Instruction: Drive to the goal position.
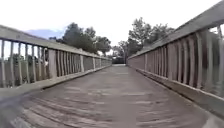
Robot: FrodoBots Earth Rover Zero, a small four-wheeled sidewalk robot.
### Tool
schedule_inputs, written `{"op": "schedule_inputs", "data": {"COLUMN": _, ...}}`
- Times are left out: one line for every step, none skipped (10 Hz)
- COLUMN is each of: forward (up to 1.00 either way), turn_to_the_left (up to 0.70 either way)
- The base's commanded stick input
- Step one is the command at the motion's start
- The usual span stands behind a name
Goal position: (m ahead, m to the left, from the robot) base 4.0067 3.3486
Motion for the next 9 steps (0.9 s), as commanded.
{"op": "schedule_inputs", "data": {"forward": 1.0, "turn_to_the_left": 0.0}}
{"op": "schedule_inputs", "data": {"forward": 1.0, "turn_to_the_left": 0.0}}
{"op": "schedule_inputs", "data": {"forward": 1.0, "turn_to_the_left": 0.0}}
{"op": "schedule_inputs", "data": {"forward": 1.0, "turn_to_the_left": -0.4}}
{"op": "schedule_inputs", "data": {"forward": 1.0, "turn_to_the_left": -0.4}}
{"op": "schedule_inputs", "data": {"forward": 1.0, "turn_to_the_left": -0.4}}
{"op": "schedule_inputs", "data": {"forward": 1.0, "turn_to_the_left": -0.4}}
{"op": "schedule_inputs", "data": {"forward": 1.0, "turn_to_the_left": -0.4}}
{"op": "schedule_inputs", "data": {"forward": 1.0, "turn_to_the_left": -0.26}}
